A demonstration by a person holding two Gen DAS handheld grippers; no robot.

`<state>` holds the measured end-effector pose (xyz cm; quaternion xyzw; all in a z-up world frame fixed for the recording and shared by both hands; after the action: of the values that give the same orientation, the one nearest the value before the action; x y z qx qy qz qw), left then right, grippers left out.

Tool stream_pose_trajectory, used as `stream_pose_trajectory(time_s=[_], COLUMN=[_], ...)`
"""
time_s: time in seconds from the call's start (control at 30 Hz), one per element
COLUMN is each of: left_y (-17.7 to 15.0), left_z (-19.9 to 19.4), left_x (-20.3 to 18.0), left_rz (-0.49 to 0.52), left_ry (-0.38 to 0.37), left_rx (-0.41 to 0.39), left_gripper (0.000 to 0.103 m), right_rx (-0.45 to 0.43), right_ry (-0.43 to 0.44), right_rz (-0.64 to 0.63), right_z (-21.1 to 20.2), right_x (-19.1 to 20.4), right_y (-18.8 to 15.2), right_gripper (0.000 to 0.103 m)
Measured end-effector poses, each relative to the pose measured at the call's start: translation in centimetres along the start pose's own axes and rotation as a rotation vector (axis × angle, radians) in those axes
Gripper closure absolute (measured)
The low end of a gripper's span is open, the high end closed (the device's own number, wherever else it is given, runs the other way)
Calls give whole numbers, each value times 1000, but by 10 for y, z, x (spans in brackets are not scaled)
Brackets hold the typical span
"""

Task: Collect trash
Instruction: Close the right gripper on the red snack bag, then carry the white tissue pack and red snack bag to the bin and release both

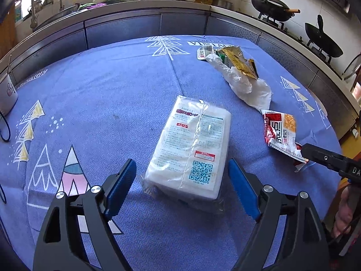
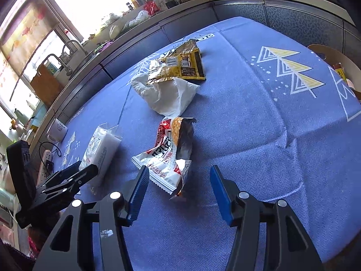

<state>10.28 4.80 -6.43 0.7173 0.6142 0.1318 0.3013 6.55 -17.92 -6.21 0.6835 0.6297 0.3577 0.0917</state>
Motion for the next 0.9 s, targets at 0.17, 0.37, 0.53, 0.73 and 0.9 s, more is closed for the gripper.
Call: stream_pose_trajectory(time_s=[0.17, 0.37, 0.53, 0.73, 0.9], left_y=[-4, -6, -1, 12, 25], left_z=[8, 8, 5, 0, -2], left_x=[-1, -10, -18, -35, -60], left_rz=[8, 29, 49, 90, 134], left_ry=[32, 73, 96, 107, 95], left_rx=[25, 24, 21, -4, -25], left_gripper=[21, 38, 42, 42, 42], right_rx=[7, 20, 30, -41, -80], right_ry=[24, 52, 94, 78, 66], right_rz=[-19, -22, -39, -49, -9], right_z=[4, 16, 19, -3, -17], right_x=[5, 7, 11, 0, -25], right_y=[-2, -2, -3, 5, 10], right_gripper=[46, 66, 99, 99, 99])
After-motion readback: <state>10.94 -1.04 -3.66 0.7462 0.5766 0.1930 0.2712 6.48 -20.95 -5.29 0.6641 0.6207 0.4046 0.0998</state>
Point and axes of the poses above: each gripper's, at about its wrist camera, not at the fingertips, and z roughly the way its jaws point, x to its left, y to its top, the point moved 3 cm from there along z, roughly the way its jaws point, and after that the axes turned 8 degrees about -z, right-handed, at the moved point
